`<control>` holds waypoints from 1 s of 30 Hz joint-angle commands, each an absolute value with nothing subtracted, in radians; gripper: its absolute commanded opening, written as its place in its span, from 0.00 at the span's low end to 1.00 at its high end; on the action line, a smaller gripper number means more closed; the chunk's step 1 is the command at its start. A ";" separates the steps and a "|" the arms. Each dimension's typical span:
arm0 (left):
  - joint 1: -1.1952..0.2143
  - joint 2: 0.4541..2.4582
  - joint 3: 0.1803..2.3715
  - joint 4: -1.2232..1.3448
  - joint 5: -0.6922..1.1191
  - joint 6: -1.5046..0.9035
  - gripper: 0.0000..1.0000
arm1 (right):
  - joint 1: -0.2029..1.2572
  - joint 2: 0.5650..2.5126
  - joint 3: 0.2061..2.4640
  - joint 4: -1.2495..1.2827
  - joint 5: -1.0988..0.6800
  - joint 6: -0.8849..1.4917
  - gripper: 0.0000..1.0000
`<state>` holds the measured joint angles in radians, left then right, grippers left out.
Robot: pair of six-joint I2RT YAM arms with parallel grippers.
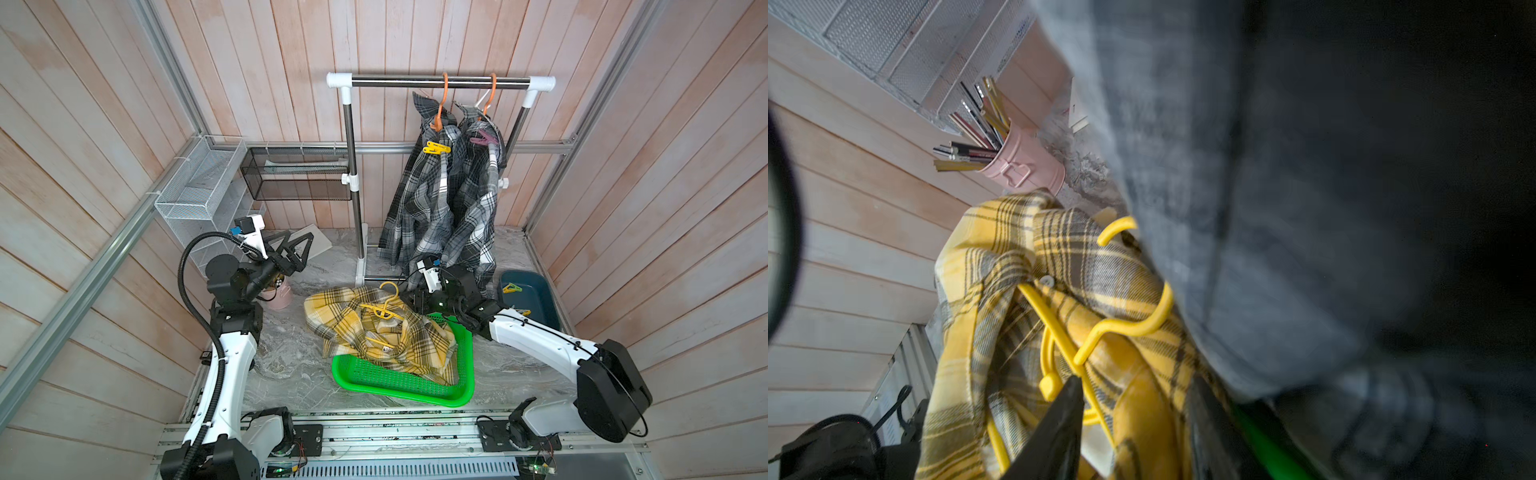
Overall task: Remove the clothespins securing long-sleeve shirts to the hanger
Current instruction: Remove the long-sleeve shirt from the hanger.
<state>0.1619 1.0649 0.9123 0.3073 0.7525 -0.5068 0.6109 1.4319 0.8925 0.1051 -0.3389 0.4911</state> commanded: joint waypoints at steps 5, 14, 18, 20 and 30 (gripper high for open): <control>0.176 1.056 0.899 0.330 0.773 -0.517 1.00 | 0.560 1.509 0.915 0.311 -0.498 0.540 0.41; 0.183 1.063 0.893 0.339 0.784 -0.532 0.99 | 0.559 1.619 0.945 0.391 -0.603 0.526 0.41; 0.186 1.067 0.892 0.343 0.787 -0.541 0.99 | 0.560 1.654 0.957 0.414 -0.640 0.524 0.41; 0.186 1.066 0.892 0.344 0.788 -0.544 1.00 | 0.563 1.672 0.970 0.410 -0.658 0.519 0.41; 0.201 1.063 0.882 0.345 0.800 -0.546 0.99 | 0.569 1.653 0.988 0.312 -0.527 0.468 0.46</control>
